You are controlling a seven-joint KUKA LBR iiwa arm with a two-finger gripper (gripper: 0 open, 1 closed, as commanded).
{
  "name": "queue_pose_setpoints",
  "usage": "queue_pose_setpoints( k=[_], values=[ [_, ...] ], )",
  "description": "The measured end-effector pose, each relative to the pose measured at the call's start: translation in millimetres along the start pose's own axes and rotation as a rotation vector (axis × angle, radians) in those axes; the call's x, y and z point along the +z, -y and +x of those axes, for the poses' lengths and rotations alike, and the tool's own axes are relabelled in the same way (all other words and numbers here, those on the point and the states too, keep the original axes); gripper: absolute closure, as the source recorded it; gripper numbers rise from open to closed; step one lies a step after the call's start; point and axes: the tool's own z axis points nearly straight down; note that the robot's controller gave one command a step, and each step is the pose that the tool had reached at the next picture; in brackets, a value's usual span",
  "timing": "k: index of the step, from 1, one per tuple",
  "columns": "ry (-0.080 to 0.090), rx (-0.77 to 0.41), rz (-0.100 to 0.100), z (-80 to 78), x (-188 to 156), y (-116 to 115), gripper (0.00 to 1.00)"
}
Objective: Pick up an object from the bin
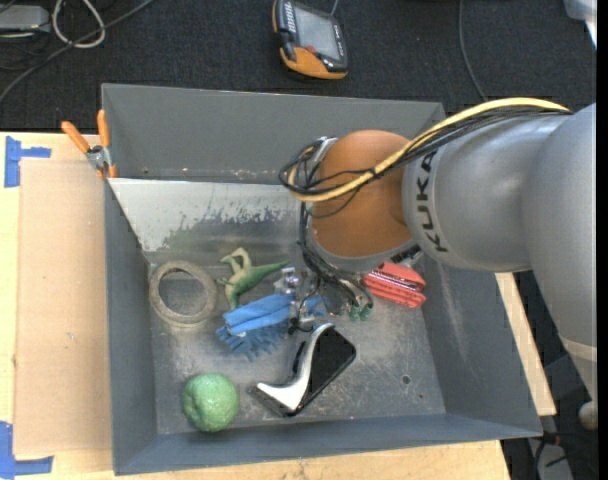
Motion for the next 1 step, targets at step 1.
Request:
queue_pose_setpoints(
  k=[1],
  values=[
    [0.008,0.000,0.001,-1.4,-43.5,-0.6,1.00]
  ],
)
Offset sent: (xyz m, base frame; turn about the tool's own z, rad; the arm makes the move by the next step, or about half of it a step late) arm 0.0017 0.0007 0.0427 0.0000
